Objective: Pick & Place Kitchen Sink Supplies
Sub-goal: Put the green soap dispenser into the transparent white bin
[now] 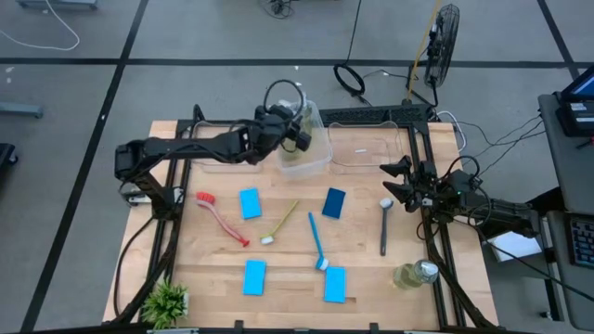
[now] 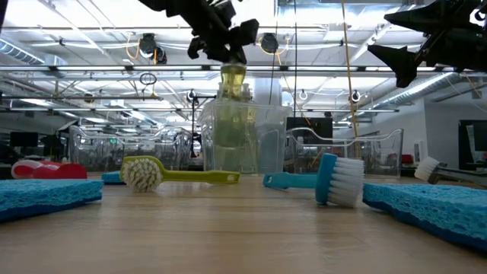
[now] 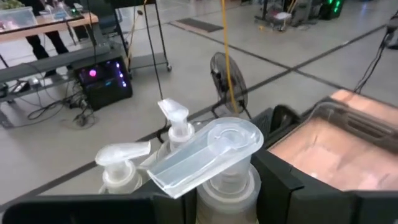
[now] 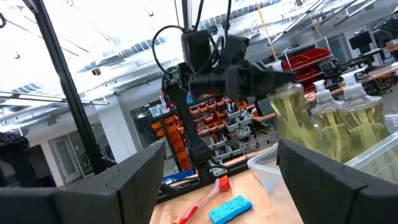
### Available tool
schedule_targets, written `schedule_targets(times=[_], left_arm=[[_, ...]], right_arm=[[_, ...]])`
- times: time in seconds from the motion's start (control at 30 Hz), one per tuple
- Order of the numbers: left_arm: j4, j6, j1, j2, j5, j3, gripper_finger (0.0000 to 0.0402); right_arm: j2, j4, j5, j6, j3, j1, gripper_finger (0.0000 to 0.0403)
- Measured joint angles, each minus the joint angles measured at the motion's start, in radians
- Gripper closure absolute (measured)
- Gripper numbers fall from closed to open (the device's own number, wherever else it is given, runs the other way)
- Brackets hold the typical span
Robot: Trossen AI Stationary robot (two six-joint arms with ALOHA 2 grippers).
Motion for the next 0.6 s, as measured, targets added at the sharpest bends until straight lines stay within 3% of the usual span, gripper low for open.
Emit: schedule_targets(times=[0.6], left_arm=[[0.125,-0.039,-0.005,0.017,-0.074,-0.102,0.029]], right_arm=[[0.0,0.0,-0.001,0.0,0.0,0.0,0.0108]])
